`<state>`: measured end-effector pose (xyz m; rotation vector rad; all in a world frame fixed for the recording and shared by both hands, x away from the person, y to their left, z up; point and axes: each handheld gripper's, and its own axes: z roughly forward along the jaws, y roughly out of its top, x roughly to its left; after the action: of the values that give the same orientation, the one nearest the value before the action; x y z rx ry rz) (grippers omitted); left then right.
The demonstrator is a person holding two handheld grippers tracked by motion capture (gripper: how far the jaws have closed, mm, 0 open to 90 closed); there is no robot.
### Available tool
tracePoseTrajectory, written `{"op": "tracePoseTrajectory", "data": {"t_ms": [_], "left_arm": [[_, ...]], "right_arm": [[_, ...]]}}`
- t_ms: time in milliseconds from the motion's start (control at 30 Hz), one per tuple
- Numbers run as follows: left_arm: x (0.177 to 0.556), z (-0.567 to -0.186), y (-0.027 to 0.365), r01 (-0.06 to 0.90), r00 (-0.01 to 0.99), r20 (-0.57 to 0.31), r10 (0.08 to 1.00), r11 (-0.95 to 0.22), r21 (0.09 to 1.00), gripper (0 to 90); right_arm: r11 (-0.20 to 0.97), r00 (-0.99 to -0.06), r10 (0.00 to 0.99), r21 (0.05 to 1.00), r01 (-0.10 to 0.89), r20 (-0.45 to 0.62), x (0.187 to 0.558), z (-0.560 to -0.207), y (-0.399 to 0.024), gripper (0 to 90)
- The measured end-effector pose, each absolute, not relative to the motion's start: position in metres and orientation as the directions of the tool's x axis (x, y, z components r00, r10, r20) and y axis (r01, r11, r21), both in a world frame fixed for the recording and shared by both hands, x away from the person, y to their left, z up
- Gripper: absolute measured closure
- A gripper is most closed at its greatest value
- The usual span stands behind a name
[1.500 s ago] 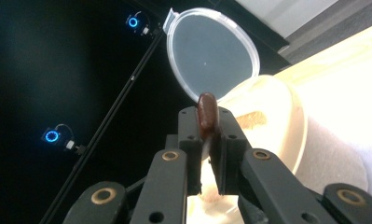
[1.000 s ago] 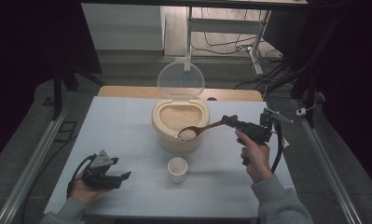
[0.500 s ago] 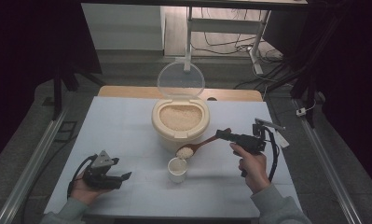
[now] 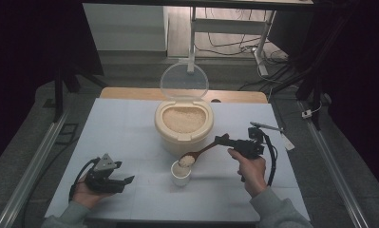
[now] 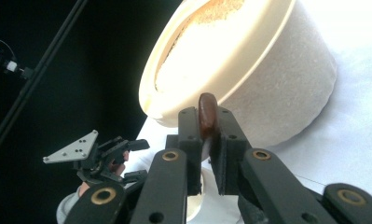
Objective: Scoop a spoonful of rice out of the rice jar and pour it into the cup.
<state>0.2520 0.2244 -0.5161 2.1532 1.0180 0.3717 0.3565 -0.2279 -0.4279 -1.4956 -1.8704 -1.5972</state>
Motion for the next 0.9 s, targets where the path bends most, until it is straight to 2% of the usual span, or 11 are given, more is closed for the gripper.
{"op": "tracePoseTrajectory", "data": {"t_ms": [333, 633, 900], "left_arm": [[0.252, -0.516, 0.224, 0.554, 0.649, -0.039, 0.76, -0.437, 0.708, 25.0], [0.252, -0.517, 0.224, 0.556, 0.649, -0.038, 0.76, -0.439, 0.706, 25.1], [0.252, -0.517, 0.224, 0.556, 0.648, -0.037, 0.761, -0.438, 0.707, 25.1]], "right_arm": [[-0.083, -0.507, 0.56, 0.653, 0.753, 0.656, 0.349, -0.423, -0.22, 83.0], [0.004, -0.649, 0.565, 0.785, 0.619, 0.509, 0.334, -0.412, -0.214, 83.0], [-0.014, -0.657, 0.549, 0.791, 0.611, 0.517, 0.333, -0.411, -0.219, 83.0]]}}
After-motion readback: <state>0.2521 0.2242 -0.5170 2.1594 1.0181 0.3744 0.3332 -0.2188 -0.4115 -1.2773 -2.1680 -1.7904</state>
